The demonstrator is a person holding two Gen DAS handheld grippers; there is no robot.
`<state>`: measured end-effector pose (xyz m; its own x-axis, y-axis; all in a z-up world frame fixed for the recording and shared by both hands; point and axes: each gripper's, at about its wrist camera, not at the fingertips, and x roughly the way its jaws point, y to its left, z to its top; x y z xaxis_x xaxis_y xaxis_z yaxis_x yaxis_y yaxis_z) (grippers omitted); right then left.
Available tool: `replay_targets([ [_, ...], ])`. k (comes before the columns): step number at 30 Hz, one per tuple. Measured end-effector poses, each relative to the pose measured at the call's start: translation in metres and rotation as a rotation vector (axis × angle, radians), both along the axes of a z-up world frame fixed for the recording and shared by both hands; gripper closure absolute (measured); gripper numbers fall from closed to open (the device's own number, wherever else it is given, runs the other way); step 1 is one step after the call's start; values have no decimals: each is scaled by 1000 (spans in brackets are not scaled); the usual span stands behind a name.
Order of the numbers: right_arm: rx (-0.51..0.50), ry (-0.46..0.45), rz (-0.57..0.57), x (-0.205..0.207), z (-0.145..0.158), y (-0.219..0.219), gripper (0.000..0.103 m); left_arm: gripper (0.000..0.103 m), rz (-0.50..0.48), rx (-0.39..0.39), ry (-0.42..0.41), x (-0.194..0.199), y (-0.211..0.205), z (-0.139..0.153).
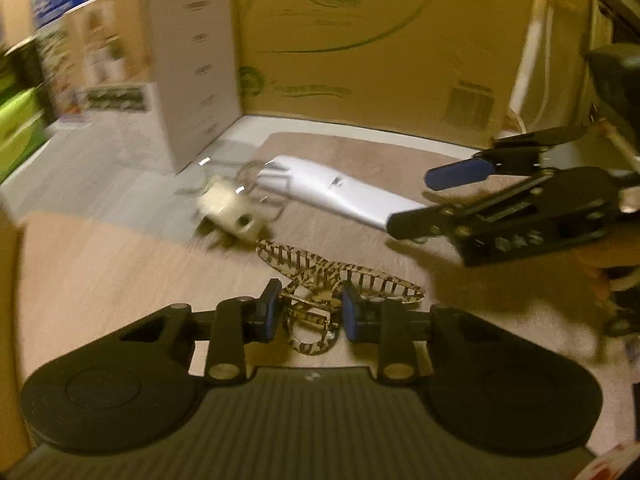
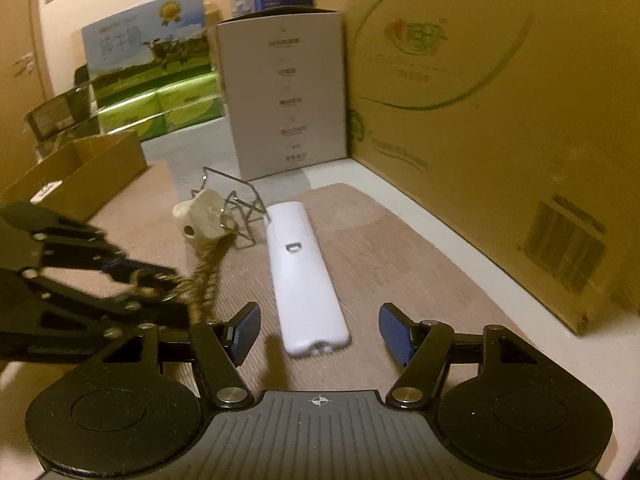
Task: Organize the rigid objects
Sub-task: 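Grasp the gold wire coil holder with the left tool while the right tool grasps the white remote, then lift the wire holder and white remote off the mat with both tools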
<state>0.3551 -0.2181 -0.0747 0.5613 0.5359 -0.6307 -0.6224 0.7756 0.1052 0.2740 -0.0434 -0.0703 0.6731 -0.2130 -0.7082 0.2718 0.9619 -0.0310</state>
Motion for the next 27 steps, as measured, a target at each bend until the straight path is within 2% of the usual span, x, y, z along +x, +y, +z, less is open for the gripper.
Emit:
replay_targets([
  [4,-38,-6,43,12,-5,23,41,76,95,-23,-6,-20,18,4],
  [10,-66,-10,39,29,-14,51,49,76,140,-31,-7,-32,29,8],
  [12,-73,-2,3,28,-11,52,63,76,144,-30,-5,-36,29,7],
  [13,-77,8,-12,25,-10,52,64,76,147,-25,-4,-41,29,8],
  [17,-87,37,-58,-6,-6,48,64,76,169,-34,-3,-58,28,7],
  [22,-25,112,-131,-70,0,30,64,76,199,-35,-19,-97,28,12],
  [27,-12,114,-168,-129,-1,24,64,75,208,-21,-4,-130,30,6],
])
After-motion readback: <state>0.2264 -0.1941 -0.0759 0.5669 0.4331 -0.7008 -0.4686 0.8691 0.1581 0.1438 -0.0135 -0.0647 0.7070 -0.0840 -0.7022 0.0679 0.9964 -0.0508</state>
